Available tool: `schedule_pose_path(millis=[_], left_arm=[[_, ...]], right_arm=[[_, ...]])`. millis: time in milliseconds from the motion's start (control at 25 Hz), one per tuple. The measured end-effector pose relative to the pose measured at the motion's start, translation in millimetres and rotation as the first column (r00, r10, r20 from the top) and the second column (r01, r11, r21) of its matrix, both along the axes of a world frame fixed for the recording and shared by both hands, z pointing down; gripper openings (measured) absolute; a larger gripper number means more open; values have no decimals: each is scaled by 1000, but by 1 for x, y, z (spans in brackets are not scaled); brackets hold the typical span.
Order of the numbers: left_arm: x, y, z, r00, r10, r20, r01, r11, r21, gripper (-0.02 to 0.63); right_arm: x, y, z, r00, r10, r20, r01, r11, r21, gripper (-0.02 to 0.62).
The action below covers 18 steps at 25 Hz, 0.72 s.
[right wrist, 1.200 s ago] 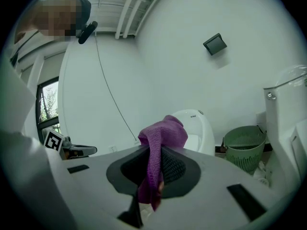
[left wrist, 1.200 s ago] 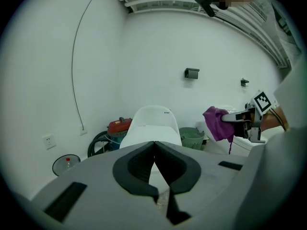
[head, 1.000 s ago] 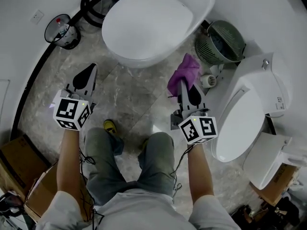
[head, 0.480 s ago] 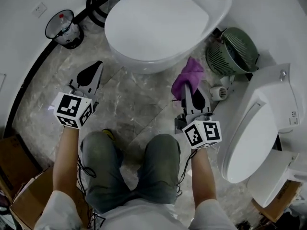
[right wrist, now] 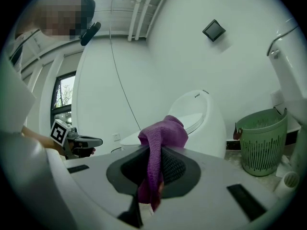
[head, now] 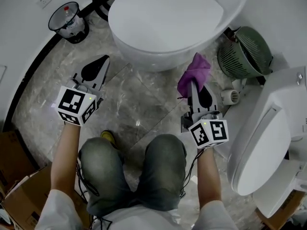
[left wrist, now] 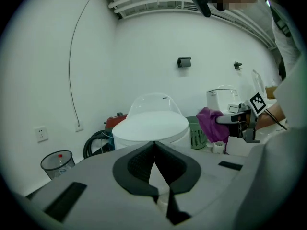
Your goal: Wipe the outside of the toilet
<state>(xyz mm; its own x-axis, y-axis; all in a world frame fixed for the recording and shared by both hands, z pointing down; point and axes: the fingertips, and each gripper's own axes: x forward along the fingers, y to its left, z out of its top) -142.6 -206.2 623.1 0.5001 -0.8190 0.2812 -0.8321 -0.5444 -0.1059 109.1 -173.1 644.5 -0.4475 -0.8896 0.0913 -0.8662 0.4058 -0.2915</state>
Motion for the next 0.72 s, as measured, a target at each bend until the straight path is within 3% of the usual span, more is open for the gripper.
schedule_pose_path(millis=[320, 720], left_arm=[[-6, -4, 15, 999, 16, 31, -17, 1000, 27, 12], [-20, 1, 24, 1000, 27, 2, -27, 1000, 15, 12]], right_arm=[[-13, 1, 16, 999, -47, -20, 48, 999, 19, 57], [-100, 8, 19, 972, -232, -21, 233, 972, 35, 57]])
